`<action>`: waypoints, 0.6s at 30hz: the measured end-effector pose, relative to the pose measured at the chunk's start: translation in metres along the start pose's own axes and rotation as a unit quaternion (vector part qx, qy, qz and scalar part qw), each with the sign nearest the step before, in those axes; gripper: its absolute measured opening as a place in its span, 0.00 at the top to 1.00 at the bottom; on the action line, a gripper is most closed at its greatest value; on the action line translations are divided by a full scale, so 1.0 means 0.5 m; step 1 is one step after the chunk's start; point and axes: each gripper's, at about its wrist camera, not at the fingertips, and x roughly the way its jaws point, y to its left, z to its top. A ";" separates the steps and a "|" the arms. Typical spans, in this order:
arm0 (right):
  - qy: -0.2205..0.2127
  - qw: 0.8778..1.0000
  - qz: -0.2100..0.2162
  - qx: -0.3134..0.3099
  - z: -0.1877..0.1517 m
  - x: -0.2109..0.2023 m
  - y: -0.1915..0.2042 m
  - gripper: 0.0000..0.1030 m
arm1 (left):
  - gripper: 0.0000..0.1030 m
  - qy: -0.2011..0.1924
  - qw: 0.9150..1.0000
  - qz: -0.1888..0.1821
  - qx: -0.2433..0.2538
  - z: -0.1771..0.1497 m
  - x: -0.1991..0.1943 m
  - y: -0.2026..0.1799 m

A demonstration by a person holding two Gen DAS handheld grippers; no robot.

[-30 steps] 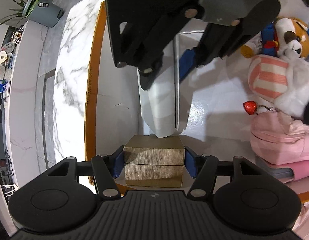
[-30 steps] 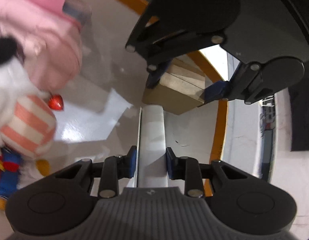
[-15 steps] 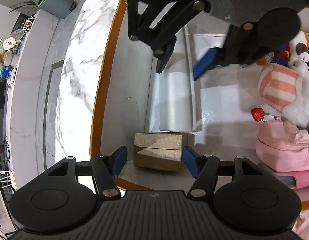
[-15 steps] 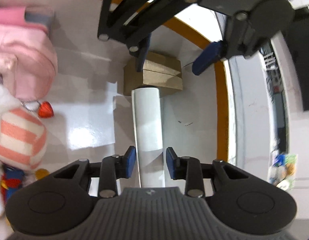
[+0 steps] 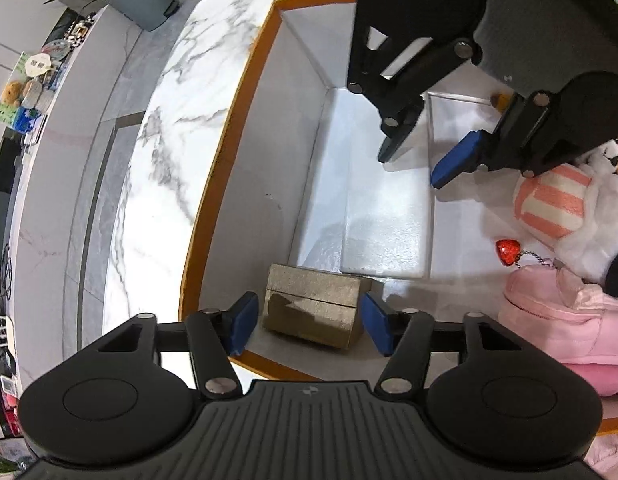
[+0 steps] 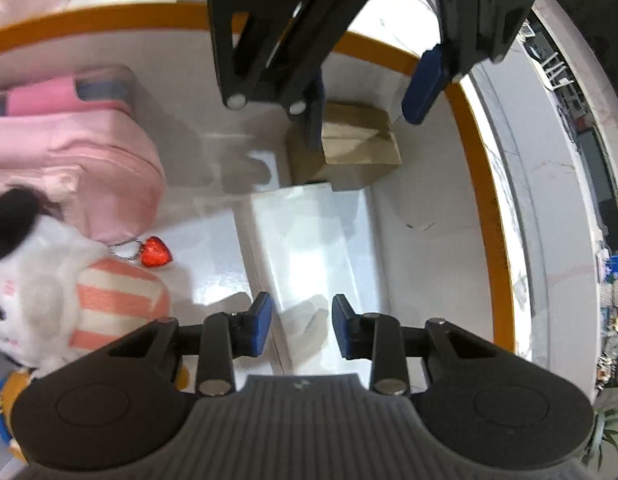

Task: Organize objects
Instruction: 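Lower both items into the shoebox and open both tools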

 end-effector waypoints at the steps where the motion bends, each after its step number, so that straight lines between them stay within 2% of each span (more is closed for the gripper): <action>1: 0.001 1.000 0.000 0.006 -0.004 0.001 -0.007 0.68 | 0.36 -0.001 1.000 -0.001 -0.002 0.000 0.002 0.000; 6: -0.004 0.999 -0.007 0.040 0.010 0.009 -0.034 0.75 | 0.39 -0.007 1.000 -0.005 -0.006 -0.027 -0.019 -0.012; 8: -0.009 0.999 -0.015 0.035 -0.009 0.012 -0.028 0.75 | 0.42 -0.004 1.000 -0.007 -0.005 -0.028 -0.015 -0.012; 13: -0.009 0.999 -0.041 -0.026 -0.007 0.059 -0.018 0.79 | 0.45 -0.001 1.000 -0.008 -0.005 -0.027 -0.002 -0.013; 16: 0.007 0.993 -0.069 -0.095 -0.015 0.069 0.005 0.82 | 0.46 -0.002 1.000 -0.006 -0.002 -0.026 0.003 -0.014; 18: 0.014 0.991 -0.076 -0.106 -0.018 0.072 0.013 0.83 | 0.46 -0.004 1.000 -0.006 -0.005 -0.025 0.005 -0.012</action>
